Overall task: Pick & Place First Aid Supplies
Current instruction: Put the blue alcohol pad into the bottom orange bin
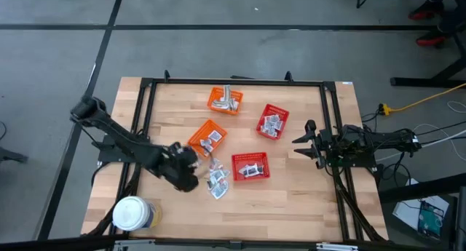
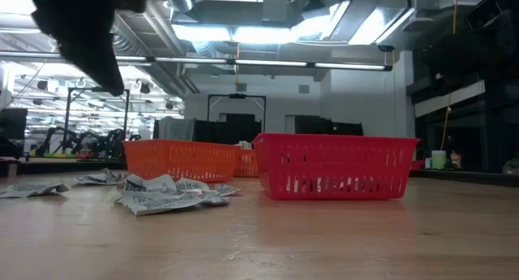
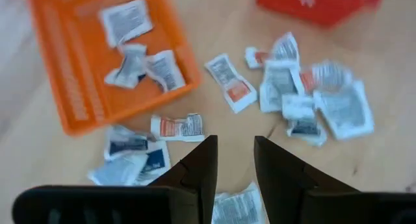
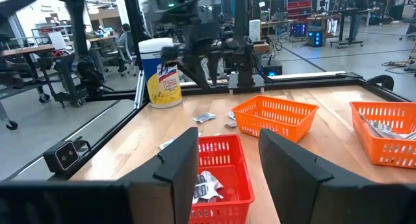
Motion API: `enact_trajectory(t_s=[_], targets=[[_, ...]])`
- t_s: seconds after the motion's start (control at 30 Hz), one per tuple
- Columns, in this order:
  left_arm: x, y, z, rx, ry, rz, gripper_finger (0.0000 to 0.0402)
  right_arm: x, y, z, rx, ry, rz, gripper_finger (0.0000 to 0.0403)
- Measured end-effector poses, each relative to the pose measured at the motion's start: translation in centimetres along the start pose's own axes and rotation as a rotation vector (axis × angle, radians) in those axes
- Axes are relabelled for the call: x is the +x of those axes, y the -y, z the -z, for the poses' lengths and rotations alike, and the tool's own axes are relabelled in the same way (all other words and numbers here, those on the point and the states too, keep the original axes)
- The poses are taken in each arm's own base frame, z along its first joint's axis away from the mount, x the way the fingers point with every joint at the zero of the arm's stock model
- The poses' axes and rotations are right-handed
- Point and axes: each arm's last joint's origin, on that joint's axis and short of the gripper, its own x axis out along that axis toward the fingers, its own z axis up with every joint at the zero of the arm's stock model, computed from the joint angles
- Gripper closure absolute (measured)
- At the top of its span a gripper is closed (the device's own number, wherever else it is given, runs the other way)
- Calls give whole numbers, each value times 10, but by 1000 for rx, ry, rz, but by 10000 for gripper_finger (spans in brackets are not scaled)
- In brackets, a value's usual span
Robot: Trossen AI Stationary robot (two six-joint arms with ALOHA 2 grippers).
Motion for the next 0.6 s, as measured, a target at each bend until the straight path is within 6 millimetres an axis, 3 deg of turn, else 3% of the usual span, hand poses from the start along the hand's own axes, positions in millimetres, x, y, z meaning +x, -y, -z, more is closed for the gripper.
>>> enact_trajectory(t_s=[0.13,0.33,0.6], targets=[[-8,-33,15,-229,67,120,310,0,0,0,0,0,0,240],[2,-81,38,-647,17,85,302,0,0,0,0,0,0,240],[27,-103,52,-965,24,161,276,0,0,0,0,0,0,240]])
